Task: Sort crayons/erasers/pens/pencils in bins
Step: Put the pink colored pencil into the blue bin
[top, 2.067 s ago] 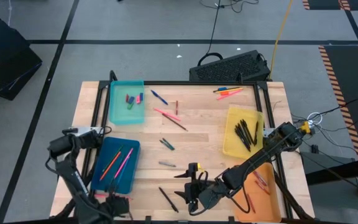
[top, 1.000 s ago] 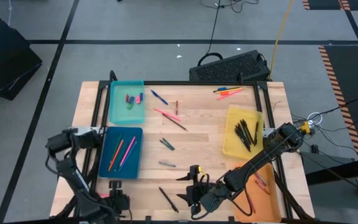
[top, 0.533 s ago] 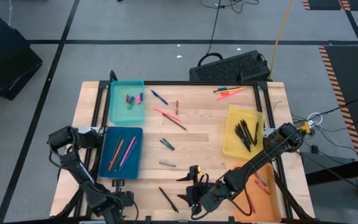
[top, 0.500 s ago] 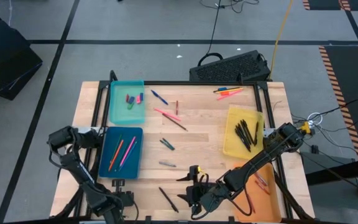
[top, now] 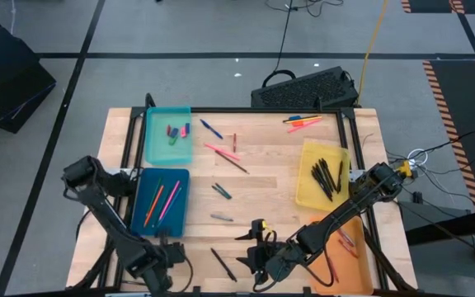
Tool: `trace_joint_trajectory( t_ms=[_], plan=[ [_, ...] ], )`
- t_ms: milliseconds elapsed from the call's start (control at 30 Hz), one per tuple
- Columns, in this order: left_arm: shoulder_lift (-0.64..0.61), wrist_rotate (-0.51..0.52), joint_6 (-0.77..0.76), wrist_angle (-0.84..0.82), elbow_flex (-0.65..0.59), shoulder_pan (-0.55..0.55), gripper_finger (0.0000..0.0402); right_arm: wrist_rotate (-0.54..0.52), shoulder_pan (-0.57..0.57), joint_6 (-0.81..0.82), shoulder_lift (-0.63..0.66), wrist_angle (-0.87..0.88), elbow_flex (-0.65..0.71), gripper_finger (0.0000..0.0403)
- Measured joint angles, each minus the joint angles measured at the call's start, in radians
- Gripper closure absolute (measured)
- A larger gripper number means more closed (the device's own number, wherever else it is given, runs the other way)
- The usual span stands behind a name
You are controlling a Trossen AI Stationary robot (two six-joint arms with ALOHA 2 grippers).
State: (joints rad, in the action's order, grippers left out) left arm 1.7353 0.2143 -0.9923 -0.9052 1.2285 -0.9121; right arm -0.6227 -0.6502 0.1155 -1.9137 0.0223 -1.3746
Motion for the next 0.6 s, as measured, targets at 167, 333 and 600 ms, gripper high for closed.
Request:
trace_joint_trajectory(
  t_ms=[167,333,600],
  plan=[
    [-0.161,0.069,0.017,-0.026,0.005,0.07,0.0388,0.026,0.0,0.03,0.0,0.022,0.0,0.0128],
    [-0.339,0.135,-0.026,-0.224,0.006,0.185,0.0394,0.05,0.0,0.041,0.0,0.012,0.009,0.0128],
    [-0.451,0.143,-0.127,-0.469,-0.058,0.506,0.0383,0.104,0.015,0.097,0.0,0.01,0.05,0.0128]
  ],
)
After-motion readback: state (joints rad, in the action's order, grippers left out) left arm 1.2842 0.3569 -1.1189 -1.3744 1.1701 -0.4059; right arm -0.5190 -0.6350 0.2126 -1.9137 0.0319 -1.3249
